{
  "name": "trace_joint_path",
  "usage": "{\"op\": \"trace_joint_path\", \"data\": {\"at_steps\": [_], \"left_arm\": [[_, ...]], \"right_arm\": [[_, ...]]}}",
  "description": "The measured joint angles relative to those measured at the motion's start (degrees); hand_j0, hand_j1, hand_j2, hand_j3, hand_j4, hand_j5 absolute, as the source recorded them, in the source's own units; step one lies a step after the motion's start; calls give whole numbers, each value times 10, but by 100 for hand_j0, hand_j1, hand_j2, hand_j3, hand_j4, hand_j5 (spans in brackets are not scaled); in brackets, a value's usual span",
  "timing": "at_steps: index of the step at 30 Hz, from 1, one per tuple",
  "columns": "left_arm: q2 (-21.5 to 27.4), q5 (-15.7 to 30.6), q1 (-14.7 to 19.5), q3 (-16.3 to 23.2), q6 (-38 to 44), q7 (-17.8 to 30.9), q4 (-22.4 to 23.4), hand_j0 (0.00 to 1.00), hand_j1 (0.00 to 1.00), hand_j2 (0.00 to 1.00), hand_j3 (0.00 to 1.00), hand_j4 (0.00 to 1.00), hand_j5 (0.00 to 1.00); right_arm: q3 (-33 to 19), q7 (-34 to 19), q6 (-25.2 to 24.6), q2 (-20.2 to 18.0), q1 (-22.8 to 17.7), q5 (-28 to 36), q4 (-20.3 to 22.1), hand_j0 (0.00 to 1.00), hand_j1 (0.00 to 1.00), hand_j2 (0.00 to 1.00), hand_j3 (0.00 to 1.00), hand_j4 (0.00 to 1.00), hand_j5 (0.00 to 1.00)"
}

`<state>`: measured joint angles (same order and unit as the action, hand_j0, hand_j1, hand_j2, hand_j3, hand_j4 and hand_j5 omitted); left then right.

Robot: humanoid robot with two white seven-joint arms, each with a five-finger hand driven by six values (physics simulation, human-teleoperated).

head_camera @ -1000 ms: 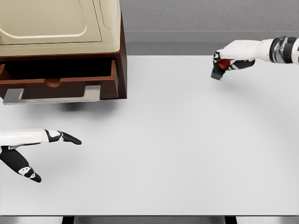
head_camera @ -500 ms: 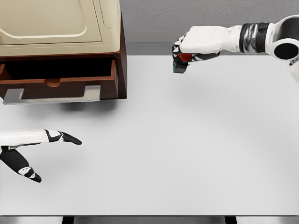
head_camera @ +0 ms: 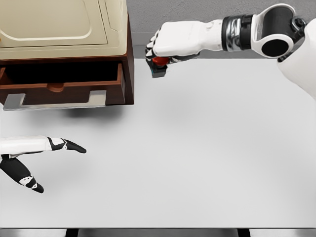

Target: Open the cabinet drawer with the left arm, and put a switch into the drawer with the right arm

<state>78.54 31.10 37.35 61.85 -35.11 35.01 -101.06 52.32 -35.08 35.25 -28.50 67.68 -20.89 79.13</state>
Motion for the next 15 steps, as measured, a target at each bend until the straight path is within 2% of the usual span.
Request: {"op": "trace_joint_path", "data": {"at_steps": [6,11,15], "left_arm": [[0,0,0,0,0,0,0,100,100,100,100,100,100],[0,0,0,0,0,0,0,100,100,100,100,100,100],[0,0,0,0,0,0,0,100,100,100,100,100,100]], "right_arm": [[11,0,0,8,7,1,47,43,43,43,43,43,43],[13,1,-1,16,29,2,57,43,43,43,43,43,43],[15,1,-1,39,47,7,55,43,43,43,43,43,43]]}}
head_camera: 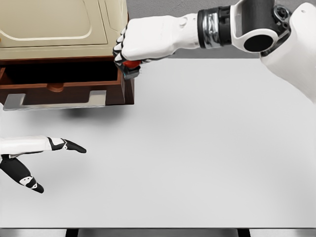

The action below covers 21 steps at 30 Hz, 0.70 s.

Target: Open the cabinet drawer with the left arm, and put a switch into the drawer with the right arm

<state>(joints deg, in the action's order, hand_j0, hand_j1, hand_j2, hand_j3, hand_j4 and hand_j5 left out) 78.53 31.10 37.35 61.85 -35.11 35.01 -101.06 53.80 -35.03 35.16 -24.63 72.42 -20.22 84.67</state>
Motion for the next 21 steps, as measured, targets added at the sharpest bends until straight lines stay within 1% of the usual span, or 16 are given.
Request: {"op": "trace_joint_path", "data": {"at_steps": [2,3,8,13,21], "left_arm": [[0,0,0,0,0,0,0,100,100,100,100,100,100],[0,0,0,0,0,0,0,100,100,100,100,100,100],[0,0,0,0,0,0,0,100,100,100,100,100,100],[-1,0,0,0,0,0,0,100,100,100,100,100,100],[-1,-1,0,0,0,0,0,100,100,100,100,100,100]], "right_arm": [[1,0,0,11,1,3,-1,43,43,43,43,43,43],[2,0,0,15,8,4,-3,43,43,43,43,43,43],[11,0,0,46,21,5,-26,43,43,43,43,43,43],[25,0,0,88,34,5,-71,43,43,43,43,43,43],[28,0,0,132,45,1,-135,43,43,43,43,43,43]]}}
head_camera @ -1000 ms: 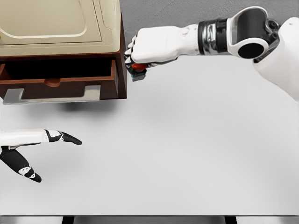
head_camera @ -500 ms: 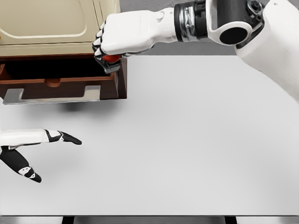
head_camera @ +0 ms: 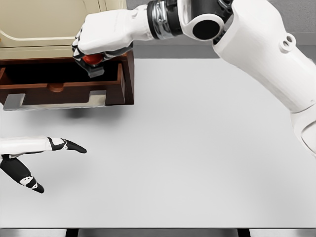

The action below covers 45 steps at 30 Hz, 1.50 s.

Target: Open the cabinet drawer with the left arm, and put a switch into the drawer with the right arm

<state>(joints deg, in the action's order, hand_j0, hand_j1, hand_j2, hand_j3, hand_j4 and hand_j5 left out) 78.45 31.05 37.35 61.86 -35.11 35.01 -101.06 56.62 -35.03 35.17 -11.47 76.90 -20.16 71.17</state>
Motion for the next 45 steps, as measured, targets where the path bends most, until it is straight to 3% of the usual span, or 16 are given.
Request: {"op": "trace_joint_path", "data": {"at_steps": [17,29,30,31,32,38,41,45], "left_arm": [[-1,-1,0,0,0,0,0,100,100,100,100,100,100],[-2,-1,0,0,0,0,0,100,100,100,100,100,100],[-2,-1,0,0,0,0,0,100,100,100,100,100,100],[-2,-1,0,0,0,0,0,100,100,100,100,100,100],[-2,-1,0,0,0,0,0,100,100,100,100,100,100],[-2,-1,0,0,0,0,0,100,100,100,100,100,100],[-2,-1,0,0,0,0,0,100,100,100,100,100,100],[-2,-2,0,0,0,0,0,100,100,100,100,100,100]], "right_arm": [[-4,0,0,53,1,-48,-69,46,46,46,46,46,46],[-5,0,0,69,1,-66,-78,51,51,51,51,51,51],[-5,0,0,70,1,-67,-78,53,53,53,53,53,53],[-5,0,0,71,1,-68,-78,71,71,71,71,71,71],[-5,0,0,72,1,-72,-78,100,100,100,100,100,100],[-11,0,0,72,0,-96,-75,100,100,100,100,100,100],[-13,0,0,64,-4,-97,-33,100,100,100,100,100,100],[-45,0,0,-10,-62,-91,119,100,100,100,100,100,100]]}}
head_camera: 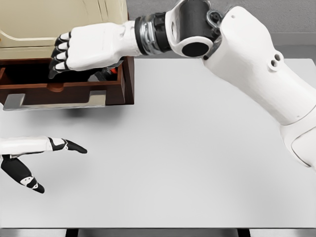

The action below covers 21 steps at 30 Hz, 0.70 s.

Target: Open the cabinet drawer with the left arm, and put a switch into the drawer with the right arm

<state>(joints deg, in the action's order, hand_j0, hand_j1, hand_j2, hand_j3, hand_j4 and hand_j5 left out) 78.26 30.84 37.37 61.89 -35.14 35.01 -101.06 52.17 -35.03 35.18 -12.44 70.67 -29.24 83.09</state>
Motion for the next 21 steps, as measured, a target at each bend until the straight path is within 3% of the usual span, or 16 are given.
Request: {"op": "trace_joint_path", "data": {"at_steps": [2,4,8,10,14,21], "left_arm": [[0,1,0,0,0,0,0,100,100,100,100,100,100],[0,1,-2,0,0,0,0,100,100,100,100,100,100],[0,0,0,-1,0,0,0,100,100,100,100,100,100],[0,0,0,0,0,0,0,100,100,100,100,100,100],[0,1,-1,0,0,0,0,100,100,100,100,100,100],[0,2,-1,0,0,0,0,100,100,100,100,100,100]], "right_arm": [[-21,0,0,-62,-26,24,61,100,100,100,100,100,100],[-60,0,0,-128,-95,43,94,100,100,100,100,100,100],[-166,0,1,-248,-265,56,119,100,100,100,100,100,100],[-220,0,1,-290,-314,59,122,100,100,100,100,100,100],[-277,0,0,-341,-359,58,115,100,100,100,100,100,100],[-300,0,0,-360,-382,45,100,100,100,100,100,100,100]]}}
